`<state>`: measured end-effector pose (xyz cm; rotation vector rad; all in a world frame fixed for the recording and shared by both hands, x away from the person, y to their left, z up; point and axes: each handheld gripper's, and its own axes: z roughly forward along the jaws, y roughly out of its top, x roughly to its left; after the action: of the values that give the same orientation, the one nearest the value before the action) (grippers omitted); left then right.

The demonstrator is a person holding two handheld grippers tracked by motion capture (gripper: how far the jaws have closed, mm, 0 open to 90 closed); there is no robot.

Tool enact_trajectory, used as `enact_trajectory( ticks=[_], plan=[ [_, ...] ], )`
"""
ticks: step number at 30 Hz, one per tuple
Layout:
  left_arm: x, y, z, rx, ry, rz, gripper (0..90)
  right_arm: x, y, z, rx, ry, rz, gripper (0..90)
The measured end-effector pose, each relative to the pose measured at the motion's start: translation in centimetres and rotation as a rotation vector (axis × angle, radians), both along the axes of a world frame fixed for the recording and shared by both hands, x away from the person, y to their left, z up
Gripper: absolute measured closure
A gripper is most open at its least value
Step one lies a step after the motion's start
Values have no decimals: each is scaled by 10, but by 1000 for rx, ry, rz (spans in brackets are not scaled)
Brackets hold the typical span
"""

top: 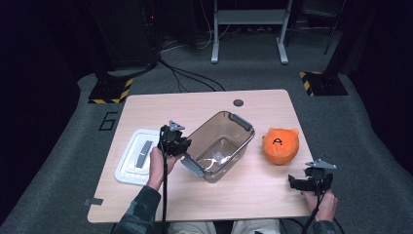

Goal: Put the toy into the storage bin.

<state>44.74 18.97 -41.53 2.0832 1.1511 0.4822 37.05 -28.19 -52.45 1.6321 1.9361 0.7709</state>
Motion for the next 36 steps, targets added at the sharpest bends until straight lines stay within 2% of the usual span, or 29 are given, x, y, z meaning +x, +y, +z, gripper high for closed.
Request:
enact_trajectory(
  ticks=[4, 10, 15, 18, 23, 26, 31, 36],
  plan=[
    [0, -1, 0, -5, -1, 3, 751, 2, -2, 9, 53, 4, -12, 27],
    [0, -2, 0, 2, 5, -2, 752, 7, 3, 39, 126, -5, -5, 43],
    [0, -2, 0, 2, 4, -1, 752, 17, 16, 66, 137, -24, 25, 43],
    [1, -2, 0, -2, 4, 0, 751, 26, 24, 83, 167, -32, 29, 36],
    [1, -3, 0, 0, 3, 1, 752, 52, 44, 111, 139, -17, 38, 18],
    [1, -3, 0, 0, 2, 0, 751, 70, 58, 121, 120, 13, 27, 7],
    [0, -2, 0, -5, 4, -2, 752, 99, 76, 120, 67, 83, 4, 0],
    [1, -2, 0, -5, 3, -3, 752, 117, 86, 111, 13, 134, -27, 0]
  ],
)
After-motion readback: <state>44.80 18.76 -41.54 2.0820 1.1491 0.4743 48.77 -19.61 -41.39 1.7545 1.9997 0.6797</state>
